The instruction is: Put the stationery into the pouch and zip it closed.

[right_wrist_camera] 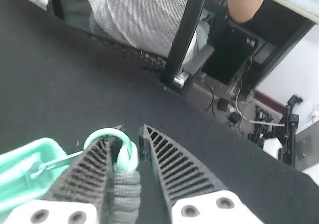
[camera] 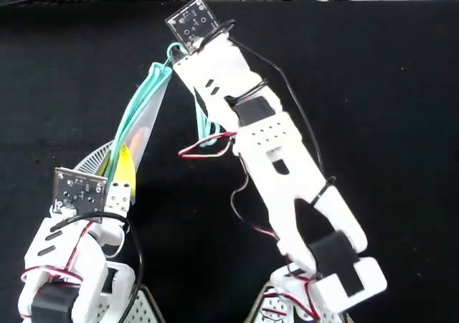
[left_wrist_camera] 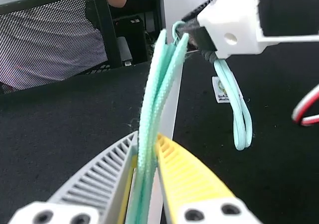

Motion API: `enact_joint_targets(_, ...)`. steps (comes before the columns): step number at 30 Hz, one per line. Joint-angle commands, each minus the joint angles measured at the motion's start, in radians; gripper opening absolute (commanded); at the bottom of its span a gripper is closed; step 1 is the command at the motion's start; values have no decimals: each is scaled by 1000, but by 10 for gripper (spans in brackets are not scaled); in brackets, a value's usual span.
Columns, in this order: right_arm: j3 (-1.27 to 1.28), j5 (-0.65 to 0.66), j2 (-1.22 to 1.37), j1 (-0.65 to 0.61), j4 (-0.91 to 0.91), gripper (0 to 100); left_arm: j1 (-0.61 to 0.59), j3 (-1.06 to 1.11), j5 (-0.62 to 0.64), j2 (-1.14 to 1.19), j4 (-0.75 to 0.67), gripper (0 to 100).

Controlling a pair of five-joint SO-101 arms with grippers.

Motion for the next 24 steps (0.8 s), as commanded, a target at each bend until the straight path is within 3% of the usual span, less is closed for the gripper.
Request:
enact_joint_targets(1, -58, 6, 50, 245, -12, 12, -5, -16, -6, -12, 43, 30)
enact_joint_targets(24, -140, 5, 120, 295, 5, 12, -8, -16, -6, -12, 43, 30)
